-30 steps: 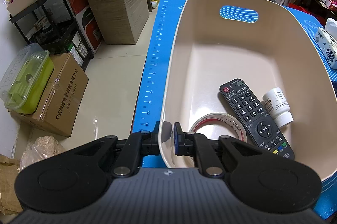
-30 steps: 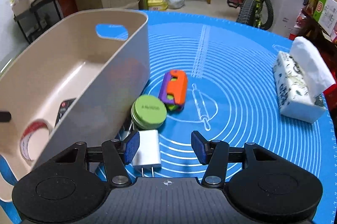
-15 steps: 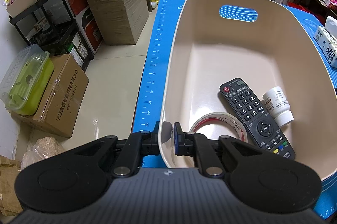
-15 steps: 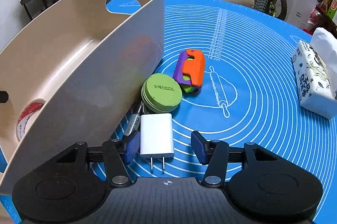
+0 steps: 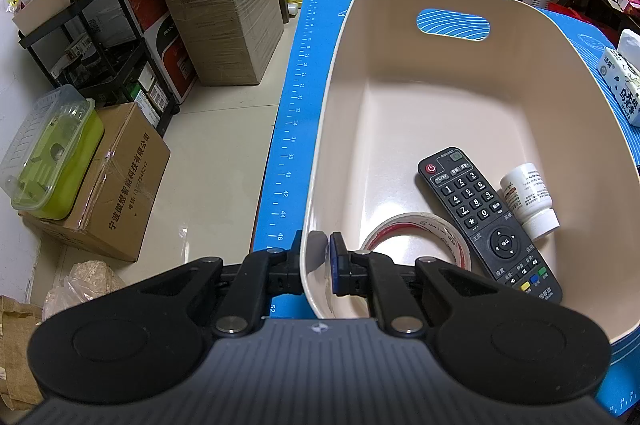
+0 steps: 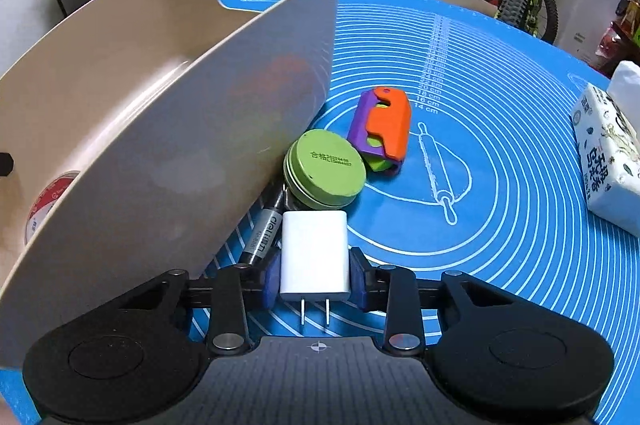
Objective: Organize rigid objects
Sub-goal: 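Carry the charger plug over the basket and release it with the right gripper, then move the right gripper to the green round tin and grasp it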
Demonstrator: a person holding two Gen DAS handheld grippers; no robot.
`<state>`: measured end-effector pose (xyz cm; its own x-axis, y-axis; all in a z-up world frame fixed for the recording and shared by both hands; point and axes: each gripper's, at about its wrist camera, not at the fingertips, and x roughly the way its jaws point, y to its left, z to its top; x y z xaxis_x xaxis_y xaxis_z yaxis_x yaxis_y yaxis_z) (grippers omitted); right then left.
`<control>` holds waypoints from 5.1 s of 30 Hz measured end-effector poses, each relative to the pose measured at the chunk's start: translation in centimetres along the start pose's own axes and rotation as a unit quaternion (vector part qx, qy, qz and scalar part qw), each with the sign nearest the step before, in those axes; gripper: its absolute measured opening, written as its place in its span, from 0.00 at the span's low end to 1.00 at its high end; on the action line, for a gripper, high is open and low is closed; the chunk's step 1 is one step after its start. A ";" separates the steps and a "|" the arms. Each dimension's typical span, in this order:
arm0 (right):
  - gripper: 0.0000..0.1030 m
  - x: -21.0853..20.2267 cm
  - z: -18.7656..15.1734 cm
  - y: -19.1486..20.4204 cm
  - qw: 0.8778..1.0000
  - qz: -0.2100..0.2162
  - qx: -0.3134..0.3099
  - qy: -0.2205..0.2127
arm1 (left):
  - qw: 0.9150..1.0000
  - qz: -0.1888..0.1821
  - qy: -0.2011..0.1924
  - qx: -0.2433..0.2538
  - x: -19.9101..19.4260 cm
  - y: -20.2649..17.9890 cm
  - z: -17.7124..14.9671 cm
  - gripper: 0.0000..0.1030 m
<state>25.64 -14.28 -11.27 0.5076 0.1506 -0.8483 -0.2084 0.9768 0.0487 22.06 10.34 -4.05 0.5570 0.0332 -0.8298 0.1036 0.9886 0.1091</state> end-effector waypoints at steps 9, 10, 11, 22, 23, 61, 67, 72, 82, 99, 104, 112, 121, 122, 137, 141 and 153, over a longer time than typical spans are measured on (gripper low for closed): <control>0.41 -1.0 0.1 -0.3 1.000 -0.012 0.000 -0.010 | 1.000 0.000 0.000 0.000 0.0 0.0 0.0 0.12; 0.41 -1.2 0.2 -0.3 1.000 -0.014 0.001 -0.012 | 1.000 0.000 0.000 0.000 0.0 0.0 0.0 0.12; 0.41 -1.5 0.3 -0.4 1.000 -0.015 0.001 -0.015 | 1.000 0.000 0.001 0.000 0.0 0.0 0.0 0.12; 0.41 -4.4 1.7 -1.1 0.998 -0.026 0.005 -0.053 | 1.000 0.002 0.004 0.002 0.1 -0.1 -0.1 0.12; 0.41 -4.9 1.8 -1.2 0.998 -0.025 0.007 -0.059 | 1.000 0.002 0.004 0.002 0.1 -0.1 -0.2 0.12; 0.41 -5.8 4.6 12.4 0.993 0.044 -0.081 -0.077 | 1.000 -0.001 0.003 0.005 0.1 0.0 -0.2 0.12; 0.41 -4.1 4.2 13.0 0.995 0.046 -0.089 -0.019 | 1.000 -0.003 0.002 0.004 0.0 0.0 -0.2 0.12; 0.45 -3.7 3.7 13.6 0.994 0.045 -0.094 -0.006 | 1.000 -0.002 0.002 0.005 0.0 -0.1 -0.2 0.12; 0.54 -6.7 4.7 11.2 0.995 0.054 -0.060 -0.063 | 1.000 -0.006 0.003 0.004 0.0 -0.1 -0.1 0.12; 0.58 -11.7 5.5 1.6 0.986 -0.006 0.021 -0.166 | 1.000 -0.009 0.002 0.002 0.0 -0.3 0.0 0.12; 0.58 -10.6 5.1 -1.8 0.984 -0.026 0.050 -0.168 | 1.000 -0.002 0.004 0.005 -0.1 -0.2 0.0 0.12; 0.58 -6.1 3.7 -4.5 0.991 0.005 0.055 -0.122 | 1.000 0.003 0.005 0.007 -0.2 -0.3 0.0 0.12; 0.58 -2.6 2.8 -4.7 0.994 0.040 0.047 -0.090 | 1.000 0.006 0.005 0.013 0.0 -0.4 0.0 0.12; 0.58 -2.4 2.8 -4.6 0.994 0.042 0.047 -0.089 | 1.000 0.007 0.005 0.013 0.0 -0.4 0.0 0.12; 0.59 1.8 1.8 -6.0 0.988 0.109 0.089 -0.069 | 1.000 0.011 0.006 0.021 0.0 -0.6 0.0 0.12; 0.59 2.2 1.9 -5.6 0.988 0.112 0.085 -0.071 | 1.000 0.011 0.006 0.022 0.1 -0.6 0.0 0.12; 0.52 3.1 1.8 -5.0 0.986 0.113 0.096 -0.075 | 1.000 0.011 0.006 0.022 0.0 -0.5 0.0 0.13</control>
<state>29.78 -18.43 -13.13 0.5875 0.3748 -0.7172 -0.1766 0.9243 0.3384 22.02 9.83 -4.14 0.5493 0.0565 -0.8337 0.1279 0.9803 0.1507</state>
